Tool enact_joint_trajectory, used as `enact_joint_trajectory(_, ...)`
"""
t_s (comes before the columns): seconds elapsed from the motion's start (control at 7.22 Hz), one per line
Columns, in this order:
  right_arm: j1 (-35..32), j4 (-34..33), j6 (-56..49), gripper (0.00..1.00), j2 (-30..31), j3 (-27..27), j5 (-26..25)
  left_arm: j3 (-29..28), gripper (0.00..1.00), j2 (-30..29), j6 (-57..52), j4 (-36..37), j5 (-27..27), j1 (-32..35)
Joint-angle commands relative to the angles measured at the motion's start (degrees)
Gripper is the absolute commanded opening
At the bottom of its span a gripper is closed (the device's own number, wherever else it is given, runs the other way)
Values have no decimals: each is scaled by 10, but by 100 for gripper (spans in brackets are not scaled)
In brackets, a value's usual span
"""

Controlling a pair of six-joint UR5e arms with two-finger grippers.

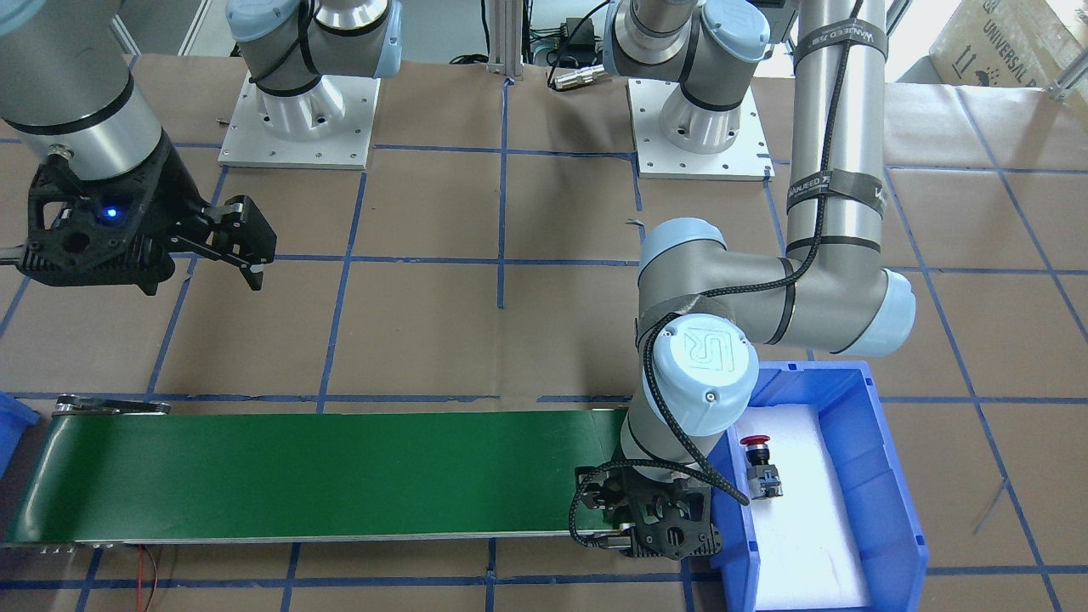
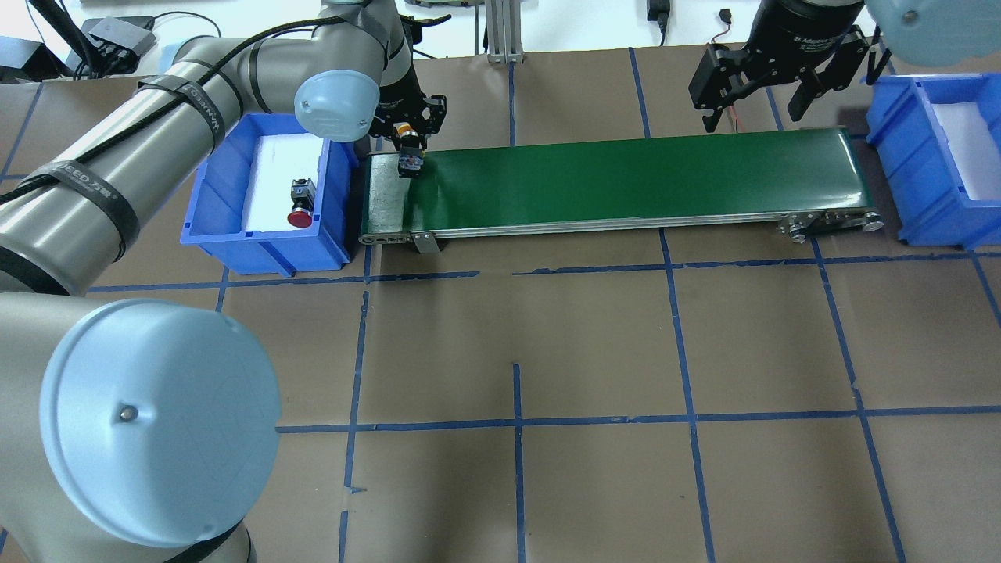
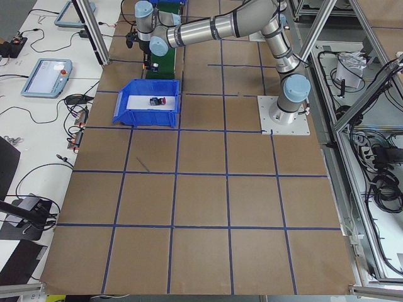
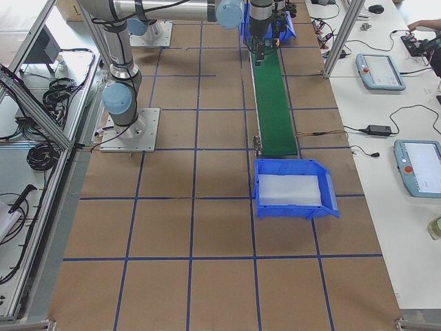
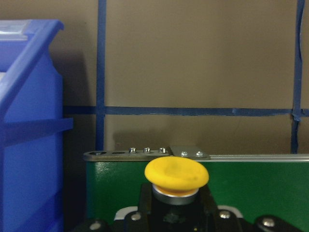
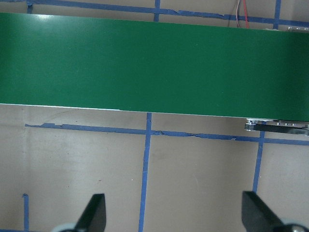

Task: Transport two buttons from left to right
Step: 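Lift the yellow button and place it on the conveyor's near end, then open the left gripper and move it back over the bin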

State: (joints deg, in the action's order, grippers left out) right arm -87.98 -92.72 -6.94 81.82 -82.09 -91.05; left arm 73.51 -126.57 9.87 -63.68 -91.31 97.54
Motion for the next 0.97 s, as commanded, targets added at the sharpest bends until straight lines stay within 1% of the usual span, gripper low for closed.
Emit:
enact_joint_trajectory(0.0,0,0,0,100,0,0,0,-4,100,10,2,-7,1,-6)
enact_joint_trajectory(0.14,0,0,0,100,0,0,0,-13,100,18,-13,-24,1,-14)
enact_joint_trajectory(0.55,0,0,0,100,0,0,0,-17,100,59,-143,-65,2,-110)
enact_joint_trajectory(0.83,0,0,0,100,-1,0,0,-16,100,57,-179,-66,3,-136)
